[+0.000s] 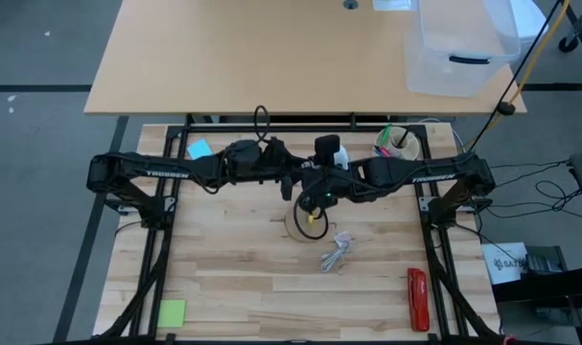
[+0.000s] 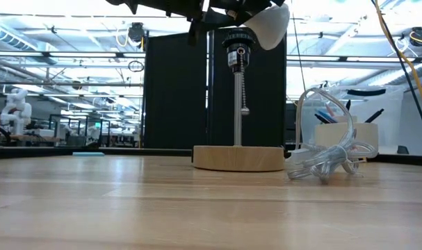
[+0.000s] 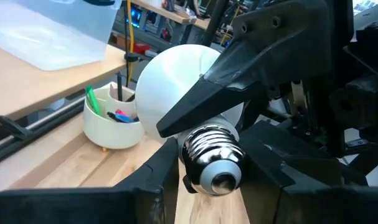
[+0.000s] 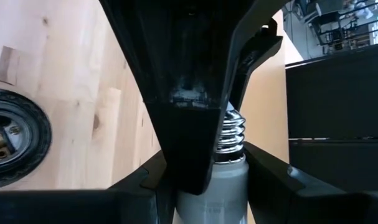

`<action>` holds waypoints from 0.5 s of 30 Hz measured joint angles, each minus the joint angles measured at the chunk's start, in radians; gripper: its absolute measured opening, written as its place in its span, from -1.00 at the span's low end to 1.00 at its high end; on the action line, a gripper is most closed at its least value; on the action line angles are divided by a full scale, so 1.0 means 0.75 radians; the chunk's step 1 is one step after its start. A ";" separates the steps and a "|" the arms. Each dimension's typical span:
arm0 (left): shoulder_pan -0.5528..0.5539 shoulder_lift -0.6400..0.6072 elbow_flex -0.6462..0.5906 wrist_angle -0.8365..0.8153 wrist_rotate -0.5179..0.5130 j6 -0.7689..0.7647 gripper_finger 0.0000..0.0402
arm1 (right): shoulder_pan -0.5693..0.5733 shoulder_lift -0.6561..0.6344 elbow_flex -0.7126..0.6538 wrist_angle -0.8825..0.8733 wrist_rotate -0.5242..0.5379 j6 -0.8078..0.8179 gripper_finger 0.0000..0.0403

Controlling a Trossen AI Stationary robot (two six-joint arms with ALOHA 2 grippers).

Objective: Screw lightbulb
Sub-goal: Insert the lightbulb into the lamp

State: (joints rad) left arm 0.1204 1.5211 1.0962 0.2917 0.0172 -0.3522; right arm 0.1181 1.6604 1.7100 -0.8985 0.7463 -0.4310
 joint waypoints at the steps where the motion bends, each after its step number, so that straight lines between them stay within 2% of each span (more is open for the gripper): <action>1: 0.000 0.000 0.000 -0.001 0.001 0.006 -0.36 | 0.003 0.000 0.000 -0.002 0.001 0.001 -0.28; 8: -0.009 0.000 -0.001 0.001 0.005 0.030 -0.36 | 0.026 0.000 0.000 -0.018 0.014 0.006 -0.27; 15: -0.024 0.000 0.000 0.003 0.020 0.062 -0.36 | 0.067 0.000 0.002 -0.017 0.041 0.004 -0.18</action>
State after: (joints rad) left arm 0.1020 1.5208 1.0962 0.2937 0.0323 -0.3059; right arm 0.1683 1.6604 1.7111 -0.9115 0.7769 -0.4282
